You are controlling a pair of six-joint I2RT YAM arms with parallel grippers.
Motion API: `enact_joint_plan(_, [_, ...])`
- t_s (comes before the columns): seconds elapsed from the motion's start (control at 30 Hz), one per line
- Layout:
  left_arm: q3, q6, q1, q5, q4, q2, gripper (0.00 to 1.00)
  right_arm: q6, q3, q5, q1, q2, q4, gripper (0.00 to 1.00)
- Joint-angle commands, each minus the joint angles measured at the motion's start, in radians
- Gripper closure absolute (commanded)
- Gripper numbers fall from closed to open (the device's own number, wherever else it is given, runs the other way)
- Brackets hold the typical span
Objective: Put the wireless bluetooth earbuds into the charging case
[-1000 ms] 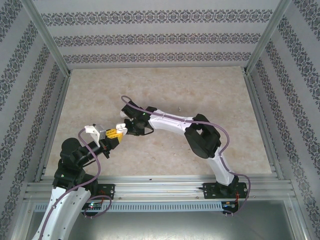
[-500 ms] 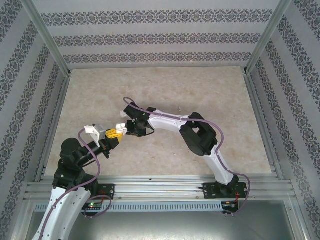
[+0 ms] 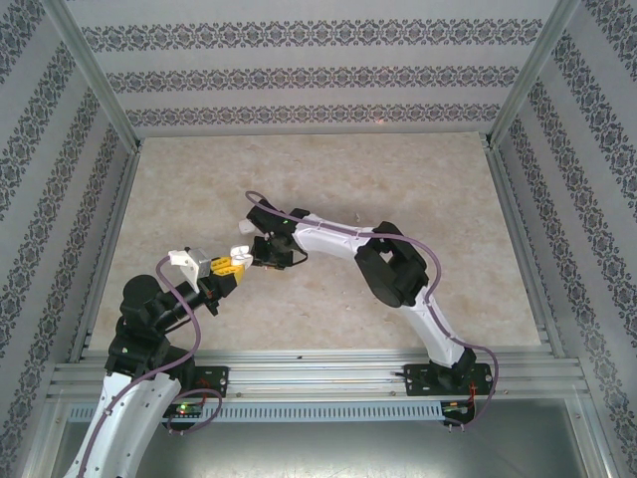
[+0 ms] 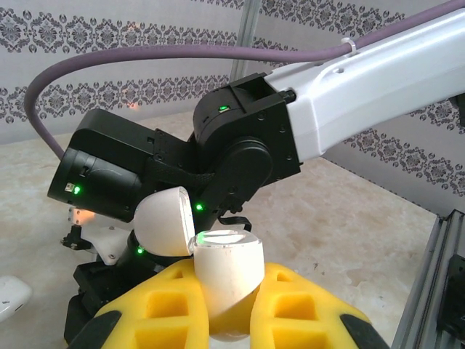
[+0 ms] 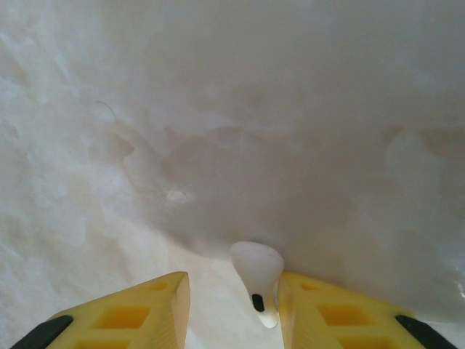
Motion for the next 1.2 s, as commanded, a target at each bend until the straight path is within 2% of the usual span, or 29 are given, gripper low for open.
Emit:
enact_joint_plan(0.0, [-0.006,0.016,0.009,0.002,-0.011,-0.015,1.00,-0.068,0.062,0.044,-0.004,0.040,-0.113,0.63])
enact_joint_plan(0.27, [-0.007,0.012,0.009,0.009,-0.005,-0.016,1.00,-0.141,0.169,0.077,-0.001,0.099,-0.235,0.65])
enact_joint_plan(0.47, [-0.009,0.008,0.009,0.014,-0.005,-0.016,1.00,-0.206,0.321,0.091,-0.002,0.192,-0.363,0.66])
enact_joint_plan(0.73, [-0.012,0.008,0.009,0.012,-0.011,-0.026,1.00,-0.251,0.413,0.112,-0.001,0.247,-0.436,0.73])
enact_joint_plan(0.97, [-0.013,0.004,0.010,0.021,-0.007,-0.026,1.00,-0.266,0.428,0.070,-0.006,0.260,-0.427,0.81])
enact_joint_plan(1.17, [-0.021,-0.020,0.010,0.052,0.024,-0.018,1.00,-0.306,0.341,0.087,-0.015,0.162,-0.373,0.84])
